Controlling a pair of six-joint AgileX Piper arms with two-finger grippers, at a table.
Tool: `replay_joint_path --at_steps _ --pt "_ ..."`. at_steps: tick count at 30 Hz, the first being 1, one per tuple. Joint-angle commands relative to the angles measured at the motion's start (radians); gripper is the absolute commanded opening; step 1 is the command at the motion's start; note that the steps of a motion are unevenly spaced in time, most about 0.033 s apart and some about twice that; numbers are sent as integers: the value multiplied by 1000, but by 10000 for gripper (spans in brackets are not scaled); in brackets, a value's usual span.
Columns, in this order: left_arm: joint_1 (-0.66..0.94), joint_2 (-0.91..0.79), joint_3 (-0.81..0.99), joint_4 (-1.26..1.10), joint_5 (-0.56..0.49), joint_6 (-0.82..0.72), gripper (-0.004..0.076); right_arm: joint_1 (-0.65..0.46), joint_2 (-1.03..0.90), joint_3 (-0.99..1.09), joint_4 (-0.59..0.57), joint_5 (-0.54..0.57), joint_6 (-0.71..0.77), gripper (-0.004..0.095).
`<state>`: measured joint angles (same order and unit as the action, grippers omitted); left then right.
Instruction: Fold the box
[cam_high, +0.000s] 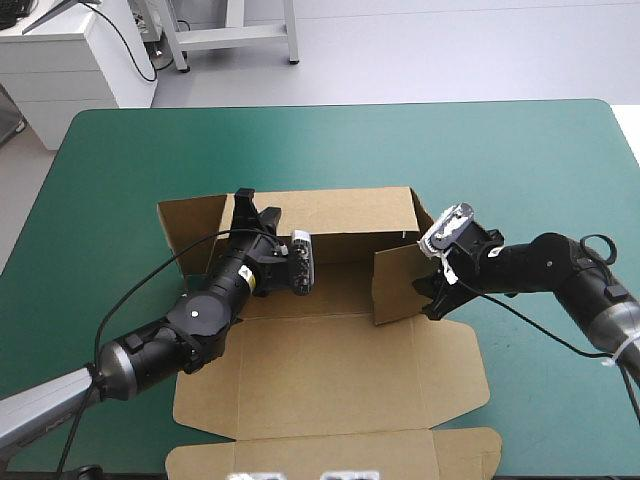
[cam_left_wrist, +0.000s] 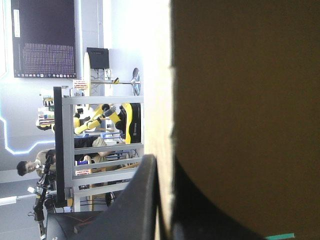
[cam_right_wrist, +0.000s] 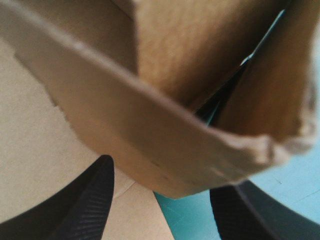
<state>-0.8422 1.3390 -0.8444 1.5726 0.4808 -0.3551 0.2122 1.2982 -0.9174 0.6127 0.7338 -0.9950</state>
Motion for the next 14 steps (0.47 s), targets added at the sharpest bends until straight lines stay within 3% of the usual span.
replay_joint_path --at_steps 1,5,9,14 --pt "-3 -21 -13 -13 19 -15 -8 -5 -29 -25 31 10 -19 536" --pt "-3 -21 -13 -10 19 -28 -8 -5 -23 -25 84 15 -67 573" --pt "-3 -21 -13 -10 19 -26 -8 -3 11 -25 171 25 -135 695" --pt "-3 -21 -13 -10 19 -26 -8 50 63 -25 125 -7 -124 705"
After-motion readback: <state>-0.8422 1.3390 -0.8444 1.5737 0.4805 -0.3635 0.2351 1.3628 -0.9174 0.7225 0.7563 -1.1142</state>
